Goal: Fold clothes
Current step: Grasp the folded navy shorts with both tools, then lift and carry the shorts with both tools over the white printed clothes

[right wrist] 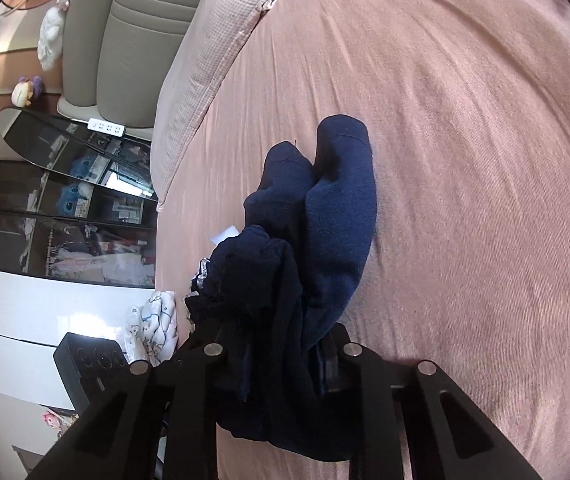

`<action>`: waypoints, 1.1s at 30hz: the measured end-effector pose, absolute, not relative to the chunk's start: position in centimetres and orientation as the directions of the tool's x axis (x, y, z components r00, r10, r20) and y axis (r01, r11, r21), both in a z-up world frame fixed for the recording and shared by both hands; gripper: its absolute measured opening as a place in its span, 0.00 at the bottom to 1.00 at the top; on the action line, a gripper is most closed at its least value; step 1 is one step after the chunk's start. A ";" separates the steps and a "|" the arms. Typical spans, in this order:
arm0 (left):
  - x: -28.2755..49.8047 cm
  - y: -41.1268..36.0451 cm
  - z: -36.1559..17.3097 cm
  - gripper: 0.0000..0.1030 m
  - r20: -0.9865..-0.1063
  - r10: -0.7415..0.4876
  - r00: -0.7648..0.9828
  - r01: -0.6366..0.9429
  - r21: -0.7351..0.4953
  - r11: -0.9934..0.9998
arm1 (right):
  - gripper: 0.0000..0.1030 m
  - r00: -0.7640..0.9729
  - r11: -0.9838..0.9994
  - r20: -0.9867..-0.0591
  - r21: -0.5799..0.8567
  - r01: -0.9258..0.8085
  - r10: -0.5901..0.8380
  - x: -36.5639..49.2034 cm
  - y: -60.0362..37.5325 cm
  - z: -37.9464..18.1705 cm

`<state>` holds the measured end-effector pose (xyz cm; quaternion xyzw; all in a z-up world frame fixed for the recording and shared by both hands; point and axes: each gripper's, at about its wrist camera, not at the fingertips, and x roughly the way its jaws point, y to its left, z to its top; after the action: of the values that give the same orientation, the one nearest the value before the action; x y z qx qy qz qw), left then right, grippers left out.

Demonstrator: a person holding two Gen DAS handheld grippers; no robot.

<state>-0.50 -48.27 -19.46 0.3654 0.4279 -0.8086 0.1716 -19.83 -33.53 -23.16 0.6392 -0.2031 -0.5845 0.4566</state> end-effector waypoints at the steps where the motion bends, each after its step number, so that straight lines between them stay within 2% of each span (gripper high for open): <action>1: -0.5 -48.4 -19.6 0.26 -0.731 0.046 -0.681 0.589 -0.584 -0.559 | 0.19 0.233 -0.500 -0.560 0.823 0.269 -0.795 -19.8 -33.6 -23.1; 6: -0.9 -48.5 -19.9 0.22 -0.713 0.069 -0.698 0.577 -0.617 -0.536 | 0.15 0.223 -0.510 -0.580 0.805 0.302 -0.784 -19.0 -34.7 -22.2; 14: -0.1 -49.0 -19.7 0.21 -0.676 0.084 -0.732 0.558 -0.665 -0.496 | 0.14 0.221 -0.505 -0.581 0.802 0.319 -0.783 -18.9 -34.8 -21.3; 24: 0.6 -48.6 -16.9 0.21 -0.650 0.057 -0.758 0.527 -0.661 -0.533 | 0.14 0.210 -0.463 -0.580 0.780 0.421 -0.787 -17.5 -35.6 -17.7; 33: 3.9 -49.3 -13.3 0.21 -0.645 0.005 -0.764 0.547 -0.652 -0.524 | 0.14 0.260 -0.394 -0.533 0.809 0.437 -0.805 -14.8 -36.6 -14.4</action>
<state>3.94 -49.26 -13.29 0.3010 0.4588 -0.8195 0.1653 -14.82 -36.61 -14.44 0.5925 -0.1556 -0.5881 0.5280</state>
